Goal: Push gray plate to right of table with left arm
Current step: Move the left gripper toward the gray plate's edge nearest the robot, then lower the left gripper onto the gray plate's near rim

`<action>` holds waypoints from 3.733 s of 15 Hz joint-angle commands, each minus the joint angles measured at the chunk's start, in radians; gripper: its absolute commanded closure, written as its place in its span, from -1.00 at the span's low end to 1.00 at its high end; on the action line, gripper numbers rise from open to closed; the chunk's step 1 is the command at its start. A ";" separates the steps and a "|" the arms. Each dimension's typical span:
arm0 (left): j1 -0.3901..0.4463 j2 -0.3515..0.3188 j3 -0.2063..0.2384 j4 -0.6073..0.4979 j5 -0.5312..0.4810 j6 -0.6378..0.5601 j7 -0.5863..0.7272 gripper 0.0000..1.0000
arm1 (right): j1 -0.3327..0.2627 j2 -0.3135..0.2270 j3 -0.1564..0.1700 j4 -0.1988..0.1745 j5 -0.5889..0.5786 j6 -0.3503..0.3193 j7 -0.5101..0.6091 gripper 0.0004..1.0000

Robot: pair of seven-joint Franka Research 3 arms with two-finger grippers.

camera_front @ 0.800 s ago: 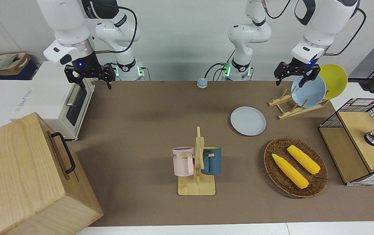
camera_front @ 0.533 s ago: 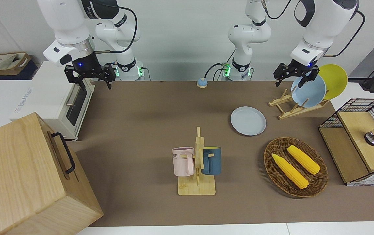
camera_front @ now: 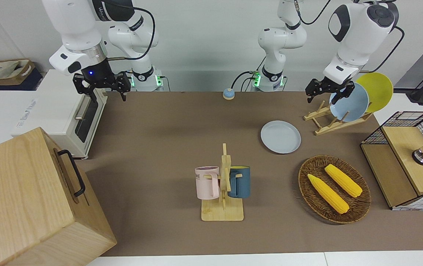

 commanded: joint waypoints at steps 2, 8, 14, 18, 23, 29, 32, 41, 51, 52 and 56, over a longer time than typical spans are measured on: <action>-0.002 -0.017 0.001 -0.109 0.011 0.116 -0.034 -0.99 | -0.001 -0.006 0.000 0.001 0.007 -0.010 0.003 -0.97; -0.005 -0.015 0.001 -0.210 0.007 0.237 -0.038 -0.99 | -0.001 -0.006 0.000 0.001 0.007 -0.010 0.003 -0.97; -0.007 -0.009 0.001 -0.316 0.008 0.371 -0.037 -0.99 | -0.001 -0.006 0.000 0.001 0.007 -0.010 0.003 -0.97; -0.008 0.008 0.001 -0.399 0.007 0.489 -0.037 -0.99 | -0.001 -0.006 0.000 0.001 0.007 -0.010 0.003 -0.97; -0.004 0.049 0.001 -0.494 0.007 0.647 -0.034 -0.99 | -0.001 -0.006 0.000 0.001 0.007 -0.010 0.003 -0.97; 0.001 0.098 0.001 -0.549 0.007 0.752 -0.034 -0.99 | -0.001 -0.006 0.000 0.001 0.007 -0.010 0.003 -0.97; 0.001 0.100 0.001 -0.560 0.007 0.764 -0.031 -0.99 | -0.001 -0.006 0.000 0.001 0.007 -0.010 0.003 -0.97; 0.009 0.121 0.001 -0.571 0.007 0.796 -0.018 -0.49 | -0.001 -0.006 0.000 0.001 0.007 -0.010 0.003 -0.97; 0.019 0.126 0.001 -0.569 0.007 0.805 -0.017 1.00 | -0.001 -0.006 0.000 0.001 0.007 -0.010 0.003 -0.97; 0.018 0.126 0.001 -0.569 0.007 0.805 -0.018 1.00 | -0.001 -0.006 0.000 0.001 0.007 -0.010 0.003 -0.97; -0.001 0.138 -0.010 -0.571 0.007 0.814 -0.063 1.00 | -0.001 -0.006 0.000 0.003 0.007 -0.010 0.003 -0.97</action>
